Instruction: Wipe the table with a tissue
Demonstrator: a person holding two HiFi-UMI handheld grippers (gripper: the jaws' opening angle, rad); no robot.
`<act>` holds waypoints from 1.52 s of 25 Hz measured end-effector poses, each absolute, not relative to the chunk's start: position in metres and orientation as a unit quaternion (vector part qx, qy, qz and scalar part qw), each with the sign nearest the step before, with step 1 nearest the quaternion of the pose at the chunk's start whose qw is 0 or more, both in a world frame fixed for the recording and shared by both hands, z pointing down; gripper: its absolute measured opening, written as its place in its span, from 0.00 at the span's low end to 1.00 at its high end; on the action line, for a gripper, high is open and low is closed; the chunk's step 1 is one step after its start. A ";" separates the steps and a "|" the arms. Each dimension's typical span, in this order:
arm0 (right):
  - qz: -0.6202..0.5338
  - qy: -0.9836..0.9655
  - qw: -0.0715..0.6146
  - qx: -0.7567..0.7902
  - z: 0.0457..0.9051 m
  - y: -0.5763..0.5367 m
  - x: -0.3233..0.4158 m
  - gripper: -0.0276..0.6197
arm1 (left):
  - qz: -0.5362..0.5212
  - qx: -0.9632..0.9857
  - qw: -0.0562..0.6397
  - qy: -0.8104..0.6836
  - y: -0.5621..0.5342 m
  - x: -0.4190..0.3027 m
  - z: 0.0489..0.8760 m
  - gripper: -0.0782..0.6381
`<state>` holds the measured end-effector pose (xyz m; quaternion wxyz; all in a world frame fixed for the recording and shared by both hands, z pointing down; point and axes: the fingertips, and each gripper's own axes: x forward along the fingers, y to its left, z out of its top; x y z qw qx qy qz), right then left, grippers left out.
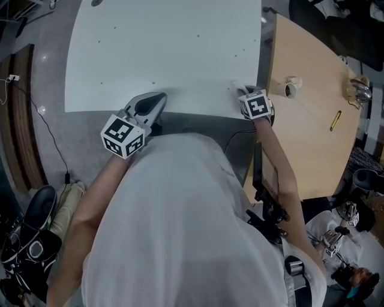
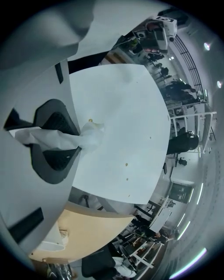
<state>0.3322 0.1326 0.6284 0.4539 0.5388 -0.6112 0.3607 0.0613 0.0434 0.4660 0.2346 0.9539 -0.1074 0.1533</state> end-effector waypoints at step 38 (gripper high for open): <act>0.310 -0.682 0.431 0.503 0.626 0.113 0.234 0.11 | 0.153 0.950 0.242 -0.128 0.055 0.050 0.466 0.12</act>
